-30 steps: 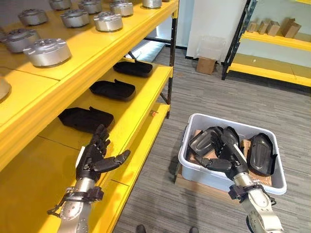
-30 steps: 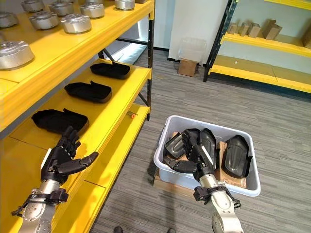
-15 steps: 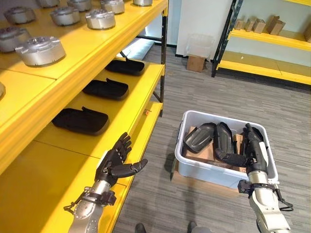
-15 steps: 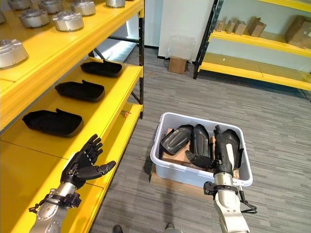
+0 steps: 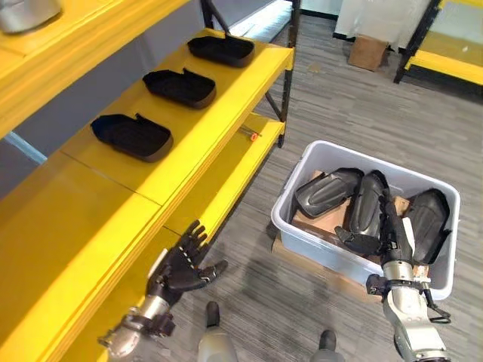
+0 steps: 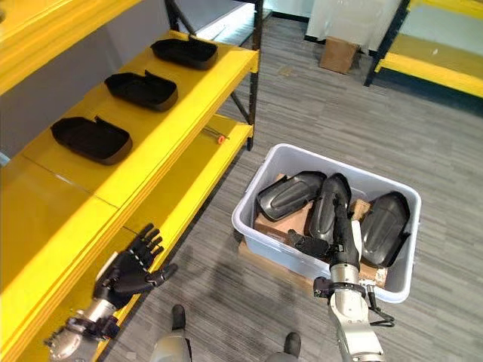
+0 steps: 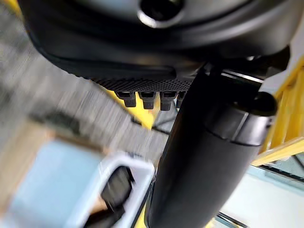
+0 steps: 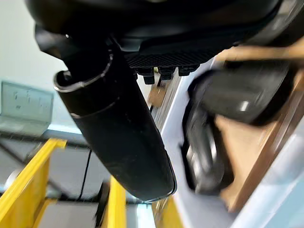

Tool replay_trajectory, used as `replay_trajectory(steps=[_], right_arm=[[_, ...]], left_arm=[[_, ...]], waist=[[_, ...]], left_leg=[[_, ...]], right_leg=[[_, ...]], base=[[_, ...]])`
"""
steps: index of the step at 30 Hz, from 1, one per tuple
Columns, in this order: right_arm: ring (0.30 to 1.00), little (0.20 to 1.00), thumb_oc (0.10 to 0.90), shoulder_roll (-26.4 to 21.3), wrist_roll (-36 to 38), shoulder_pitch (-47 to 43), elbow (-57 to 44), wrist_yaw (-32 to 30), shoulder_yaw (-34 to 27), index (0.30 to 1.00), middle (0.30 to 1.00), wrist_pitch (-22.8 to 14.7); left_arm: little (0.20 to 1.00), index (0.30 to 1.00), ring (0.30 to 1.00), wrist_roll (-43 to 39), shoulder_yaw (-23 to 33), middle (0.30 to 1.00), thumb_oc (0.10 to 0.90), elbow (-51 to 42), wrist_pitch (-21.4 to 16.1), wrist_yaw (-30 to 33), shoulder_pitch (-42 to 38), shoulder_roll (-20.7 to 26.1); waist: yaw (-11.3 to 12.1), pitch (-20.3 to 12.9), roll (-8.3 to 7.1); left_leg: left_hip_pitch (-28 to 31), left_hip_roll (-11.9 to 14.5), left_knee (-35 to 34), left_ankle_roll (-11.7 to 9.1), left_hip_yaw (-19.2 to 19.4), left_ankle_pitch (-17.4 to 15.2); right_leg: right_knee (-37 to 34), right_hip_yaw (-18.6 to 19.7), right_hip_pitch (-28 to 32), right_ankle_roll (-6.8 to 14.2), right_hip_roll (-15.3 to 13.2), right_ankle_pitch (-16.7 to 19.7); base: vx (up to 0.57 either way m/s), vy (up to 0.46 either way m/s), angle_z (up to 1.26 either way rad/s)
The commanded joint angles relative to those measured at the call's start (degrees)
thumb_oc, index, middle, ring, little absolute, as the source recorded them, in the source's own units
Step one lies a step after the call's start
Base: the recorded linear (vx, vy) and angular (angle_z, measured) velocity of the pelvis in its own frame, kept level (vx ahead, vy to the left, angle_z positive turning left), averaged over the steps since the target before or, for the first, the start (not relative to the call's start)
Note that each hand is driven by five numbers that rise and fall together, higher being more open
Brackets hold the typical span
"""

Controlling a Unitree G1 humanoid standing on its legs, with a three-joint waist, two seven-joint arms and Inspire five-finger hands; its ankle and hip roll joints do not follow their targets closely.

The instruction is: Move parts from the plastic box to the shelf.

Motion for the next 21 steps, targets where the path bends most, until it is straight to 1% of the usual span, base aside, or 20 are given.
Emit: replay_trajectory(steps=[1,4,6,8,9,10,11,12,13,14,15,16,17,18,20,21], right_arm=[[1.0,1.0,0.9,1.3,-2.7,-3.8,-6.5,-2.5,-3.1,1.0,1.0,-3.7],[1.0,1.0,0.9,-0.3,-2.9,-2.6,-7.2,-3.7,-3.8,1.0,1.0,-2.2],[1.0,1.0,0.9,-0.7,-3.6,-2.7,-6.6,-4.6,-3.6,1.0,1.0,-2.0],[1.0,1.0,0.9,-1.0,-5.0,-2.8,-6.4,-3.5,-3.6,1.0,1.0,-1.0],[1.0,1.0,0.9,-1.2,-4.8,-3.0,-6.1,-4.8,-3.4,1.0,1.0,-1.3],[1.0,1.0,0.9,-1.3,-4.0,-3.3,-6.0,-5.5,-3.7,1.0,1.0,-1.2],[1.0,1.0,0.9,-1.5,-4.4,-3.5,-5.9,-6.5,-4.0,1.0,1.0,-2.1],[1.0,1.0,0.9,-2.7,-6.1,-3.6,-5.7,-5.6,-5.0,1.0,1.0,-3.5],[1.0,1.0,0.9,-2.9,-6.2,-3.7,-5.6,-5.4,-5.2,1.0,1.0,-3.5],[1.0,1.0,0.9,-3.8,-9.1,-4.3,-5.3,-2.7,-5.4,1.0,1.0,-3.1],[1.0,1.0,0.9,-3.9,-9.5,-4.3,-5.3,-2.7,-5.3,1.0,1.0,-2.8],[1.0,1.0,0.9,-4.0,-9.1,-4.1,-5.1,-2.9,-5.4,1.0,1.0,-3.0],[1.0,1.0,0.9,-4.1,-8.6,-3.8,-5.2,-2.9,-5.7,1.0,1.0,-3.0],[1.0,1.0,0.9,-4.5,-8.0,-3.6,-5.1,-2.1,-6.1,1.0,1.0,-2.8],[1.0,1.0,0.9,-5.5,-7.4,-3.8,-4.9,-0.4,-5.8,1.0,1.0,-3.2],[1.0,1.0,0.9,-5.5,-6.7,-3.6,-5.1,0.2,-5.4,1.0,1.0,-3.3]], left_arm=[[1.0,1.0,1.0,-3.5,5.8,1.0,0.9,-6.3,-4.8,-1.1,-5.1,6.7],[1.0,1.0,1.0,-3.2,6.2,1.0,0.9,-6.2,-5.4,-1.0,-3.4,6.5],[1.0,1.0,1.0,-3.1,6.0,1.0,0.9,-5.8,-5.7,-0.8,-3.6,6.5],[1.0,1.0,1.0,-3.4,5.6,1.0,0.9,-5.8,-5.5,-0.6,-4.5,6.6],[1.0,1.0,1.0,-4.1,5.4,1.0,0.9,-5.5,-5.1,-0.8,-5.3,6.6],[1.0,1.0,1.0,-2.7,4.5,1.0,0.9,-5.3,-4.0,-0.4,-6.9,6.8],[1.0,1.0,1.0,-1.2,3.9,1.0,0.9,-5.4,-4.2,0.0,-7.7,6.9],[1.0,1.0,1.0,-3.5,3.2,1.0,0.9,-5.5,-5.2,2.9,-8.3,6.9],[1.0,1.0,1.0,-4.1,3.3,1.0,0.9,-5.2,-5.6,3.1,-8.3,6.8],[1.0,1.0,1.0,-6.1,4.1,1.0,0.9,-4.4,-7.7,5.0,-8.9,6.1],[1.0,1.0,1.0,-6.1,4.4,1.0,0.9,-4.5,-7.6,5.2,-9.1,5.8],[1.0,1.0,1.0,-6.1,4.6,1.0,0.9,-4.0,-7.4,4.6,-9.7,5.5],[1.0,1.0,1.0,-6.0,4.6,1.0,0.9,-3.6,-7.1,3.9,-10.2,5.3],[1.0,1.0,1.0,-5.5,4.8,1.0,0.9,-3.4,-7.0,3.6,-10.5,5.1],[1.0,1.0,1.0,-4.6,5.4,1.0,0.9,-5.2,-5.8,4.3,-9.6,4.7],[1.0,1.0,1.0,-4.0,5.6,1.0,0.9,-6.3,-5.2,4.4,-9.1,4.6]], waist=[[0.8,-3.5,-4.91],[-0.2,-3.8,-4.15],[-1.0,-3.9,-3.61],[-1.9,-3.8,-3.0],[-2.3,-3.7,-2.66],[-3.0,-3.5,-2.21],[-3.3,-3.2,-2.02],[-4.3,-2.6,-1.42],[-4.4,-2.6,-1.35],[-5.1,-3.1,-1.47],[-5.2,-3.2,-1.57],[-5.5,-3.2,-1.77],[-5.8,-3.3,-1.95],[-6.1,-3.4,-2.37],[-4.9,-3.6,-2.09],[-4.4,-3.7,-1.86]], left_leg=[[7.5,-2.3,1.8,1.2,5.9,-7.9],[8.7,-0.6,-0.4,0.4,5.6,-6.0],[9.2,0.3,-1.3,0.0,5.7,-5.2],[9.2,0.9,-1.4,-0.3,5.7,-4.8],[9.0,1.1,-1.3,-0.3,5.7,-4.8],[8.0,1.3,0.0,-0.2,5.1,-5.2],[7.3,1.5,1.1,-0.3,4.4,-5.5],[6.9,2.3,2.3,-0.6,3.5,-5.5],[7.2,2.5,2.1,-0.7,3.5,-5.3],[7.8,4.0,1.1,-1.1,4.1,-2.8],[7.4,4.6,1.5,-1.3,4.6,-1.1],[6.5,5.7,3.0,-1.6,5.9,1.2],[5.4,6.4,5.0,-1.8,6.3,2.5],[4.7,5.0,6.2,-1.3,5.5,1.6],[5.1,-1.9,4.7,0.9,1.9,-3.3],[5.0,-4.5,4.1,1.7,1.3,-4.5]], right_leg=[[6.5,-0.3,-6.2,-0.1,-2.4,0.5],[9.9,-0.1,-6.5,-1.9,-0.4,-2.7],[11.6,0.6,-7.1,-2.6,0.4,-3.8],[13.6,1.4,-8.1,-3.0,0.8,-4.9],[15.1,1.8,-8.8,-3.2,1.0,-5.6],[19.2,2.9,-11.1,-3.5,1.0,-7.2],[21.7,3.7,-12.2,-3.7,1.2,-8.3],[27.0,4.7,-14.2,-4.8,1.5,-11.2],[27.6,4.8,-14.4,-5.1,1.6,-11.6],[28.6,4.2,-14.3,-7.1,2.6,-13.1],[28.3,3.7,-13.9,-7.7,3.0,-13.3],[27.5,2.6,-13.2,-8.5,3.4,-13.3],[26.6,1.8,-12.5,-9.1,3.9,-13.1],[25.2,1.6,-11.8,-9.2,4.2,-12.7],[20.8,3.3,-10.8,-8.6,5.7,-10.8],[18.5,3.8,-10.1,-8.4,6.7,-9.7]], base=[[0.04,-0.186,-0.07],[0.08,-0.252,-0.06],[0.07,-0.22,0.0],[0.05,-0.224,-0.06],[-0.02,-0.304,-0.19],[-0.05,-0.339,-0.25],[-0.09,-0.518,-0.17],[-0.06,-0.386,-0.03],[-0.01,-0.507,0.01],[0.03,-0.34,-0.02],[0.03,-0.412,-0.06],[0.0,-0.245,0.09],[0.01,-0.266,0.36],[0.05,-0.266,0.58],[0.11,-0.229,0.41],[0.09,-0.138,0.03]])
